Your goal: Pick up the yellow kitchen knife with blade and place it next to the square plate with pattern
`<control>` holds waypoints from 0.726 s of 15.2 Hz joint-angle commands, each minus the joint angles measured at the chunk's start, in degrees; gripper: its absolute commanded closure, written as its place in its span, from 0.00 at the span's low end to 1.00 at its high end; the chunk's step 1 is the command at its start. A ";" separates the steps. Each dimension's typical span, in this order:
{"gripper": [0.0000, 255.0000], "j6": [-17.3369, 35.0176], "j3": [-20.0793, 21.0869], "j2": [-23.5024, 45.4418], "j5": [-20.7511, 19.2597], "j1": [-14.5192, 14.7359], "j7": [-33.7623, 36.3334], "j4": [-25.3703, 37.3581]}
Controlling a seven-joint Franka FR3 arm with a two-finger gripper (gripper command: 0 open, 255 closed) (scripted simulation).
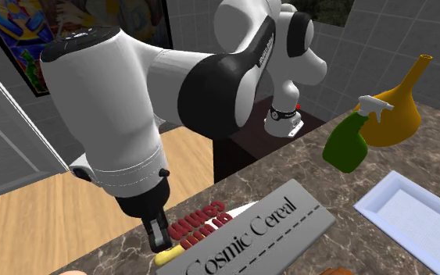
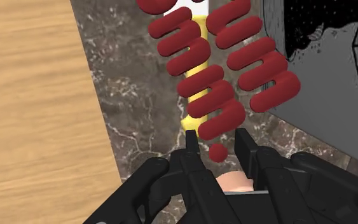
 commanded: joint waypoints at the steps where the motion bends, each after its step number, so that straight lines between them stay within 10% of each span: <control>1: 1.00 0.95 0.28 -2.37 0.14 0.31 0.89 -3.28; 11: 1.00 11.67 3.12 -17.87 1.03 4.73 10.02 -28.81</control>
